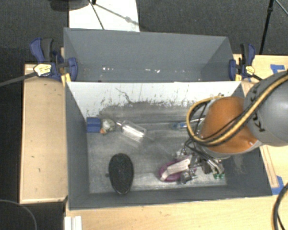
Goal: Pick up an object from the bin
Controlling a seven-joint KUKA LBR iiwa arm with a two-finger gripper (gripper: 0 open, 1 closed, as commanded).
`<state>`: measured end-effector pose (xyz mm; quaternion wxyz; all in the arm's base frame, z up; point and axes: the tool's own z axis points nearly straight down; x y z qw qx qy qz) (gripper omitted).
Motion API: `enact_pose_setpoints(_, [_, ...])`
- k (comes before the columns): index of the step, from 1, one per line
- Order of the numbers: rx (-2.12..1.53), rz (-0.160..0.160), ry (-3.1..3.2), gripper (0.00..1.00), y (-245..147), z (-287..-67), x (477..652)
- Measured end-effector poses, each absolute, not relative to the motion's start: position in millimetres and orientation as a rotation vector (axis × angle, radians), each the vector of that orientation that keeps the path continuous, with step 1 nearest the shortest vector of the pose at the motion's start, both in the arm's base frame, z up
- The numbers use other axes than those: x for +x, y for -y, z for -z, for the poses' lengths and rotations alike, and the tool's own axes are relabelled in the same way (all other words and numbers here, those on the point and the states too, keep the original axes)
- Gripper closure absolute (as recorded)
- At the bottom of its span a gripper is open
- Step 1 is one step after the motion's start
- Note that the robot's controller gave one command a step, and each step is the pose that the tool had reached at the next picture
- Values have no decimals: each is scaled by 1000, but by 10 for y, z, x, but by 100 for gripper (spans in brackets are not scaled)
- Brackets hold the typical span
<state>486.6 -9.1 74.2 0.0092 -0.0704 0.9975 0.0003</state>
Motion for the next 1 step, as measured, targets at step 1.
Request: enact_pose_setpoints(1, [-375, 4, -3108, 100, 336, -2260, 5137])
